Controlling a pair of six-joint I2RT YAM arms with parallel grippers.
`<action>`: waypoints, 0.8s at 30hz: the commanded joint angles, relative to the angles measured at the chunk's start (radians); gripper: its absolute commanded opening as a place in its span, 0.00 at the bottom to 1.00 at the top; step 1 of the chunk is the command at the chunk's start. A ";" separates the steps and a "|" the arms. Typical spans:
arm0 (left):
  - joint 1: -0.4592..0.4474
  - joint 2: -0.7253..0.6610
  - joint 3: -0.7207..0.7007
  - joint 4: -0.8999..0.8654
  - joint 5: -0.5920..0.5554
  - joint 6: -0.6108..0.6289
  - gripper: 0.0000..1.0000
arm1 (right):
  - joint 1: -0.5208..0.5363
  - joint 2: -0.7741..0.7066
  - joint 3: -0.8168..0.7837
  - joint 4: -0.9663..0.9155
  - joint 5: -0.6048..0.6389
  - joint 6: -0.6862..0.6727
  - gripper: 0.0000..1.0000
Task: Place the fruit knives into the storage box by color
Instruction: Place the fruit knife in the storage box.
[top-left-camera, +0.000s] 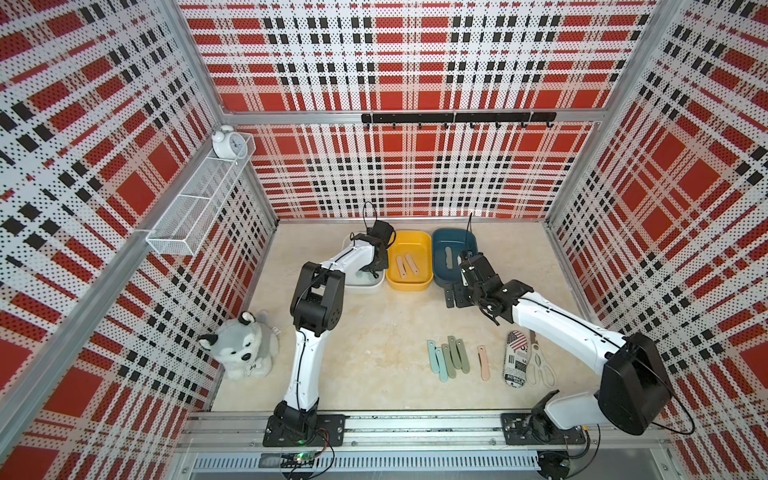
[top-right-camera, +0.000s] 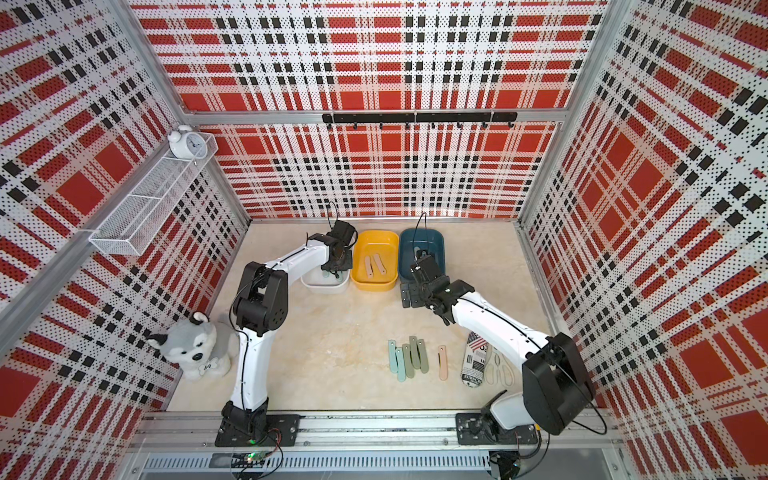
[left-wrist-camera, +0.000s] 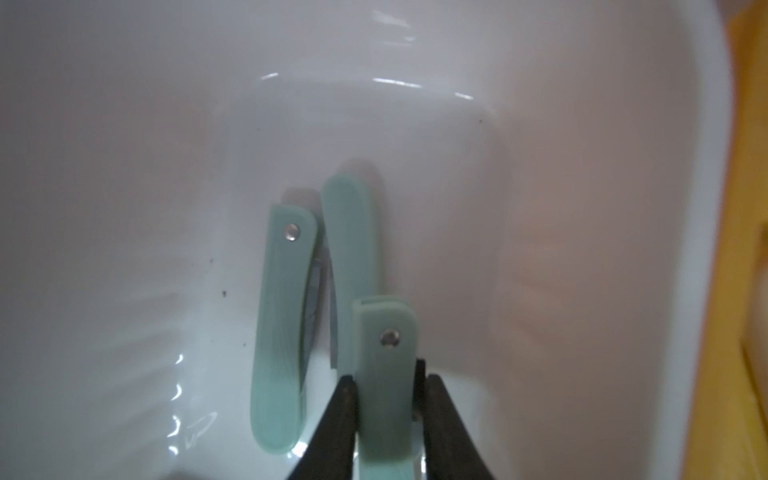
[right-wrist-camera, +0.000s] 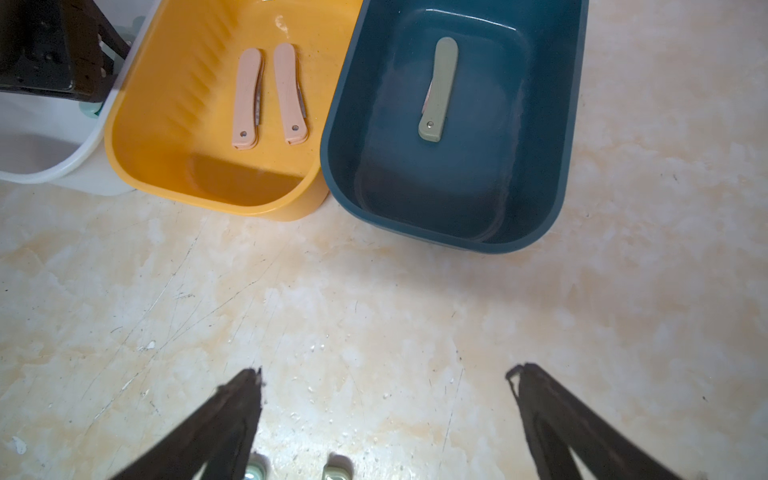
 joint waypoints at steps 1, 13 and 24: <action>0.006 0.022 0.040 0.022 0.021 0.016 0.26 | -0.007 -0.034 -0.021 0.017 0.002 0.002 1.00; 0.007 0.041 0.061 0.024 0.016 0.018 0.31 | -0.020 -0.060 -0.053 0.002 0.022 -0.022 1.00; 0.015 -0.055 0.061 0.022 0.006 0.017 0.61 | -0.020 -0.093 -0.075 -0.054 0.023 -0.001 1.00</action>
